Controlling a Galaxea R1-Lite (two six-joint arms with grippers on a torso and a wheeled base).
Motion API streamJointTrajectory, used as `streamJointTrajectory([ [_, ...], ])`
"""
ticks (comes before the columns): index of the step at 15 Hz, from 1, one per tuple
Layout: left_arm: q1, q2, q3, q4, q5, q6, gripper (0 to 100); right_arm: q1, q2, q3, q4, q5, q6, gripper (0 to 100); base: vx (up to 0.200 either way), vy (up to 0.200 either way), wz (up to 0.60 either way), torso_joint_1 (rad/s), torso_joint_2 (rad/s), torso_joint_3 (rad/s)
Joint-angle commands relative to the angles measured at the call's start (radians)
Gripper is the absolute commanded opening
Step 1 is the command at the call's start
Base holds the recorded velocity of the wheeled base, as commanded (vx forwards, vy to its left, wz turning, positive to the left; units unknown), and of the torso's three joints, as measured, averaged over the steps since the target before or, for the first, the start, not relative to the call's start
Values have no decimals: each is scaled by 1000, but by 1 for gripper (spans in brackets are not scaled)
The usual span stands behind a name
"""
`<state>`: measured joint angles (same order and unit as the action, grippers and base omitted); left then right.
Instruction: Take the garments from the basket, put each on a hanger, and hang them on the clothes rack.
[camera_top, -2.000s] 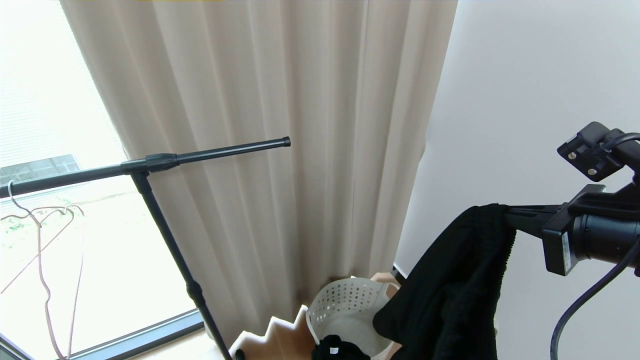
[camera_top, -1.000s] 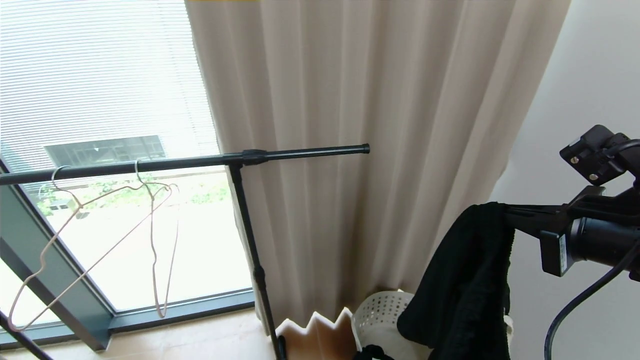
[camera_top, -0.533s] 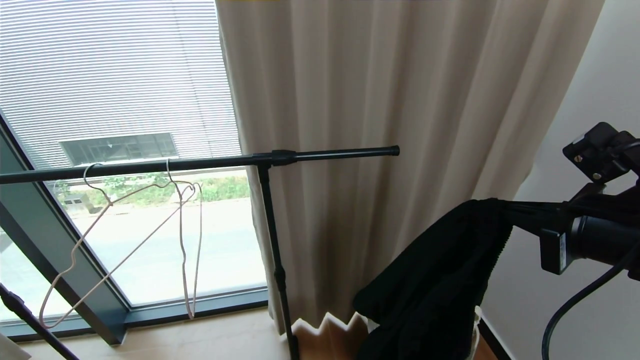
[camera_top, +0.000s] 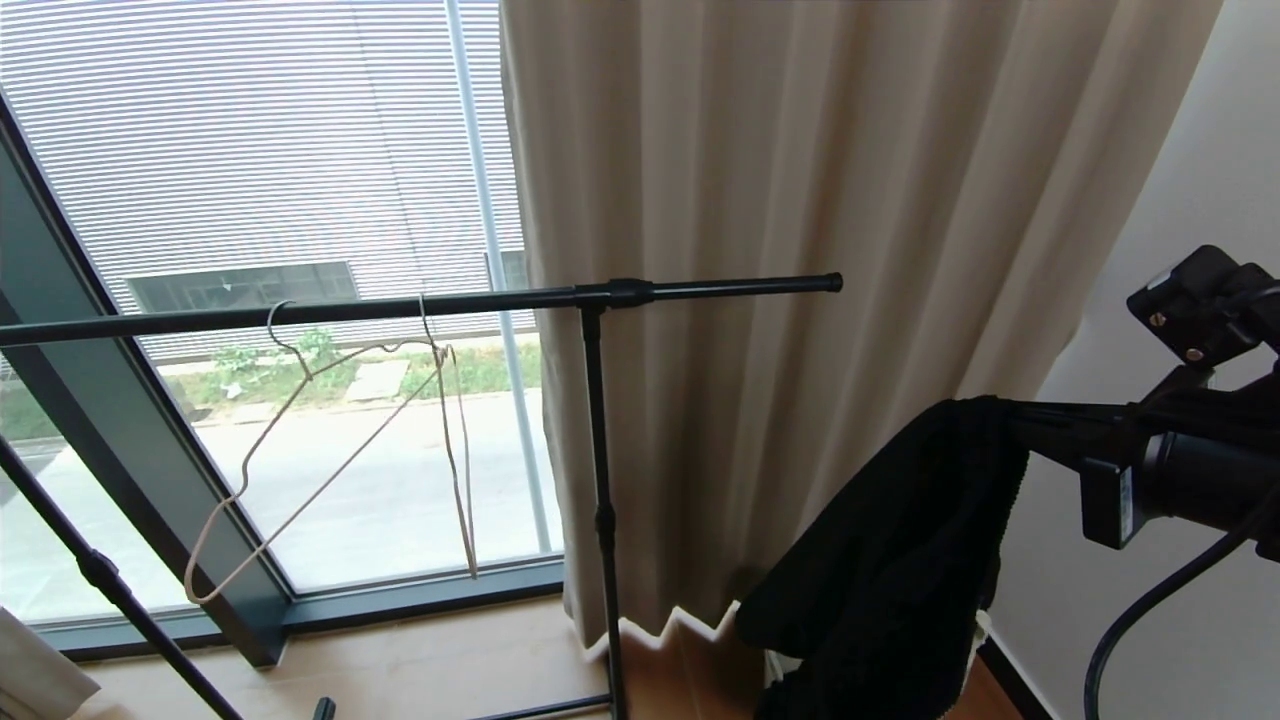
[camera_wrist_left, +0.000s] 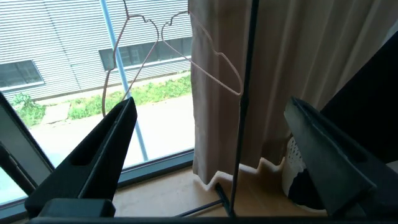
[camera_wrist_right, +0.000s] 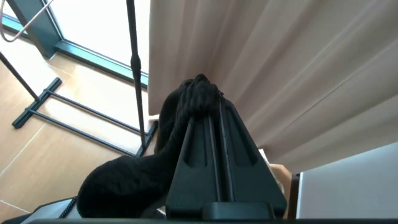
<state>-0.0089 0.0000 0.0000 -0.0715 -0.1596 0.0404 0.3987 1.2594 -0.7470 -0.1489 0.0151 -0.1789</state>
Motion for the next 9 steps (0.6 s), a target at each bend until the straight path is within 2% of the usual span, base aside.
streamJointTrajectory([
  [1, 0, 0, 0, -1, 0, -1, 100, 0, -1, 0, 0, 0, -1, 0, -200, 200, 0, 2, -2, -2],
  [9, 0, 0, 0, -1, 0, -1, 100, 0, -9, 2, 0, 5, 1, 0, -200, 200, 0, -1, 4, 0],
])
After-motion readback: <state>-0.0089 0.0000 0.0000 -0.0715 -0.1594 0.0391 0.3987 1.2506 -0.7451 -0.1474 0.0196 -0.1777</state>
